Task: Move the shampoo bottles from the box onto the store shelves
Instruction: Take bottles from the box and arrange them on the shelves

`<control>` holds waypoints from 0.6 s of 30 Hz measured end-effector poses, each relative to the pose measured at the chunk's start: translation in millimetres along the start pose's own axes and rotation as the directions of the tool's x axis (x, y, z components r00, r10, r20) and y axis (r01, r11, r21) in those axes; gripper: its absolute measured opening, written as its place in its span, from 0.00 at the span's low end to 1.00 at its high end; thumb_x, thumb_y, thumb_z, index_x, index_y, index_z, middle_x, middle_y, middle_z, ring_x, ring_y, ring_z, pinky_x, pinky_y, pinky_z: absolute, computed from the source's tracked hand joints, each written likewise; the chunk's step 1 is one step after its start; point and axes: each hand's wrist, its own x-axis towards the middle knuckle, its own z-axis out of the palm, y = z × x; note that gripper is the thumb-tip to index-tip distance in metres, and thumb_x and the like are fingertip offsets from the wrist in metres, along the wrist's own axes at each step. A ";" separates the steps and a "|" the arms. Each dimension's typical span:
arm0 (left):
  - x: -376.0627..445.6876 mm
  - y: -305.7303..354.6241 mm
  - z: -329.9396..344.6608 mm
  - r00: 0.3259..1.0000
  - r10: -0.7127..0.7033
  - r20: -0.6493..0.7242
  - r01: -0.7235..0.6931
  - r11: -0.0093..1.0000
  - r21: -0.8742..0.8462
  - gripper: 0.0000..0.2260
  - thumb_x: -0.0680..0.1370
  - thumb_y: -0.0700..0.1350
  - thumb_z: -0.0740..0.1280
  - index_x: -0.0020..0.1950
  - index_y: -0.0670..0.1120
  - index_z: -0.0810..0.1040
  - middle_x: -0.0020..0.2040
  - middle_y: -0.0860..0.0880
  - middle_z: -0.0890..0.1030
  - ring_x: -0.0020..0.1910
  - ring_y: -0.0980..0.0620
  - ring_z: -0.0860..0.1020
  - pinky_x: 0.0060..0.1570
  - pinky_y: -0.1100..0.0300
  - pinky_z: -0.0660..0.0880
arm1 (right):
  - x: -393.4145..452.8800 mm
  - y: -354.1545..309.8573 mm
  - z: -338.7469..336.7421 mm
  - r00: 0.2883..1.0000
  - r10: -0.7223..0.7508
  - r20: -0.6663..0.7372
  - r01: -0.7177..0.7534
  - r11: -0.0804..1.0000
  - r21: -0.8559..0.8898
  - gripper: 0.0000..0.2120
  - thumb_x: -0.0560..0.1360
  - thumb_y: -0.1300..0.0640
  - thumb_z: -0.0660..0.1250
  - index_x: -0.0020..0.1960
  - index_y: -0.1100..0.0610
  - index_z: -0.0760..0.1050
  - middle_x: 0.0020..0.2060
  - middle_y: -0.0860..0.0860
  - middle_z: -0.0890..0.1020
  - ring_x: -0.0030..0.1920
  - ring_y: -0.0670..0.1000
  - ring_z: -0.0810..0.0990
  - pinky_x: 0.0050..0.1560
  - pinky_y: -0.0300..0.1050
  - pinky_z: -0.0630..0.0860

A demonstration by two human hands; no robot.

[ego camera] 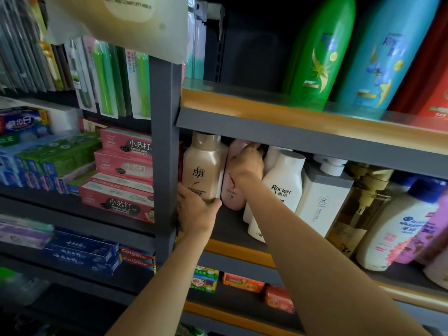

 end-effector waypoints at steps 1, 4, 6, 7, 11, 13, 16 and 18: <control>0.1 -0.2 0.0 1.000 0.000 0.003 0.000 1.000 0.002 0.44 0.70 0.47 0.73 0.75 0.40 0.47 0.72 0.39 0.59 0.70 0.37 0.61 0.66 0.45 0.63 | 0.6 -0.3 0.3 1.000 0.018 -0.020 -0.017 0.999 0.027 0.25 0.78 0.54 0.59 0.68 0.67 0.59 0.65 0.63 0.69 0.66 0.61 0.70 0.62 0.51 0.68; 0.7 -0.6 0.6 1.000 -0.001 0.001 0.001 1.000 0.012 0.44 0.70 0.47 0.73 0.75 0.40 0.48 0.71 0.39 0.59 0.69 0.37 0.61 0.65 0.44 0.64 | 1.3 -0.9 -0.5 0.998 0.037 -0.043 -0.034 0.997 0.073 0.21 0.78 0.55 0.59 0.65 0.67 0.63 0.62 0.63 0.73 0.64 0.61 0.72 0.61 0.50 0.69; 1.0 -0.5 0.7 1.000 0.004 -0.002 -0.004 1.000 0.018 0.43 0.70 0.48 0.73 0.75 0.40 0.49 0.71 0.39 0.60 0.69 0.36 0.61 0.65 0.43 0.64 | 0.4 -0.1 -3.2 0.999 0.030 -0.043 -0.024 0.993 0.115 0.15 0.78 0.58 0.59 0.61 0.66 0.68 0.60 0.63 0.76 0.62 0.61 0.74 0.58 0.49 0.71; 0.9 -0.5 0.7 1.000 0.004 -0.002 -0.004 1.000 0.018 0.43 0.70 0.47 0.73 0.74 0.40 0.49 0.71 0.38 0.60 0.69 0.36 0.62 0.64 0.42 0.65 | 0.7 1.7 -4.0 0.998 0.030 -0.047 -0.023 0.990 0.140 0.10 0.77 0.61 0.60 0.55 0.66 0.71 0.57 0.63 0.78 0.60 0.62 0.76 0.56 0.49 0.72; 0.2 0.5 -1.0 1.000 0.005 0.008 -0.006 1.000 0.023 0.43 0.70 0.47 0.73 0.74 0.41 0.49 0.70 0.39 0.60 0.68 0.36 0.62 0.63 0.42 0.66 | -4.2 4.4 -3.1 0.997 -0.003 -0.075 0.018 0.981 0.191 0.03 0.75 0.64 0.61 0.46 0.64 0.69 0.41 0.60 0.82 0.51 0.60 0.80 0.53 0.51 0.76; 0.0 0.8 -2.4 1.000 0.011 0.015 -0.011 1.000 0.019 0.43 0.69 0.47 0.73 0.74 0.41 0.50 0.70 0.39 0.60 0.68 0.37 0.62 0.63 0.44 0.66 | -7.7 3.3 -0.9 0.997 -0.022 -0.080 0.037 0.979 0.200 0.11 0.76 0.61 0.59 0.56 0.65 0.67 0.39 0.58 0.81 0.50 0.60 0.81 0.53 0.52 0.77; -0.2 1.4 -5.5 0.999 0.023 0.025 -0.023 1.000 0.013 0.42 0.69 0.48 0.73 0.74 0.40 0.51 0.70 0.39 0.61 0.68 0.38 0.63 0.64 0.46 0.66 | -11.6 2.8 -1.7 0.998 -0.037 -0.053 0.043 0.993 0.114 0.17 0.77 0.57 0.60 0.61 0.66 0.65 0.54 0.62 0.78 0.56 0.64 0.77 0.54 0.53 0.75; -1.1 2.2 -7.8 0.999 0.025 0.031 -0.025 1.000 0.006 0.42 0.69 0.48 0.74 0.73 0.40 0.52 0.70 0.39 0.62 0.68 0.39 0.63 0.64 0.47 0.66 | -14.3 4.8 -3.5 0.998 -0.060 -0.028 0.062 0.995 0.078 0.20 0.77 0.57 0.61 0.64 0.66 0.63 0.57 0.62 0.77 0.58 0.64 0.75 0.53 0.52 0.73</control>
